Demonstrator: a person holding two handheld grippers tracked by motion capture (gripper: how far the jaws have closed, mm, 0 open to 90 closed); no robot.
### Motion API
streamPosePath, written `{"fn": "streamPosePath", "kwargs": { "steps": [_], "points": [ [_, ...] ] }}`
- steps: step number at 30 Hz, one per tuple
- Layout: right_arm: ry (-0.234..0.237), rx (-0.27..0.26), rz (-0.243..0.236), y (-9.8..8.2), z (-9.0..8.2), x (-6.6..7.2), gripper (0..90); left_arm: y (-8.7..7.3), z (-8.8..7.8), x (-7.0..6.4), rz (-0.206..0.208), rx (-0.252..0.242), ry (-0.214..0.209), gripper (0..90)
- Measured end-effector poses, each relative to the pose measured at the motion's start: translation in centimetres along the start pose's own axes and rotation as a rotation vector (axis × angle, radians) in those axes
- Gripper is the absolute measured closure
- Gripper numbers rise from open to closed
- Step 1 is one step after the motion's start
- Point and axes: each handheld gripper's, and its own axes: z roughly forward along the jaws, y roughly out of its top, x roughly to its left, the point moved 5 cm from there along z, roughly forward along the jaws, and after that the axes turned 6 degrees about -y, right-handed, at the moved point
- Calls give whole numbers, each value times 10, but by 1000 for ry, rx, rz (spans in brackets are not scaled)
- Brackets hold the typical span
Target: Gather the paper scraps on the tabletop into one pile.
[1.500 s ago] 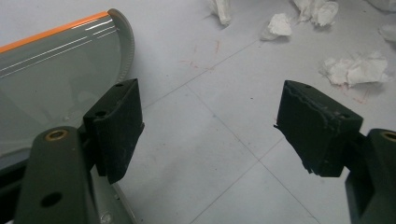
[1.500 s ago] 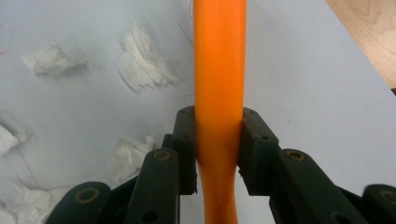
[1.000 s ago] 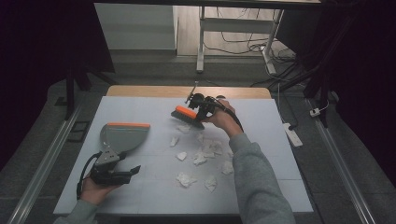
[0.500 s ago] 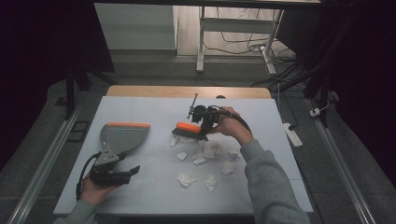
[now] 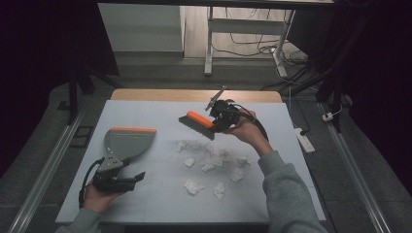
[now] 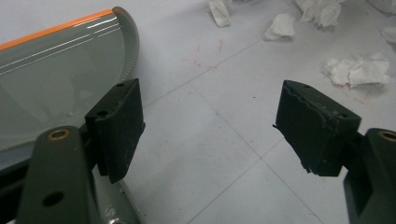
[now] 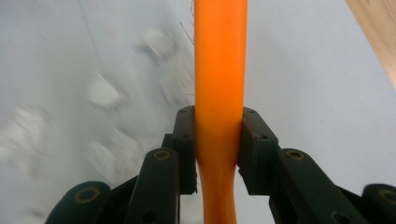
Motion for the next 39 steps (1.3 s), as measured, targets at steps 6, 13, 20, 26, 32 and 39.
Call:
{"fn": "streamPosePath", "kwargs": {
  "steps": [6,13,20,26,32,39],
  "points": [
    [27,-16,50,26,6,32,706,0,0,1,-2,-1,3,244],
    [115,-14,161,58,48,57,706,2,-1,-2,14,-17,12,245],
    [164,35,337,60,89,49,706,1,0,-1,13,-15,10,246],
    [134,69,453,24,80,28,706,3,-2,-5,32,-33,0,250],
    [73,92,499,-11,52,14,706,3,0,-6,37,-22,-6,249],
    [110,-24,454,-1,10,29,706,2,0,-5,33,-19,-1,249]
  ]
}}
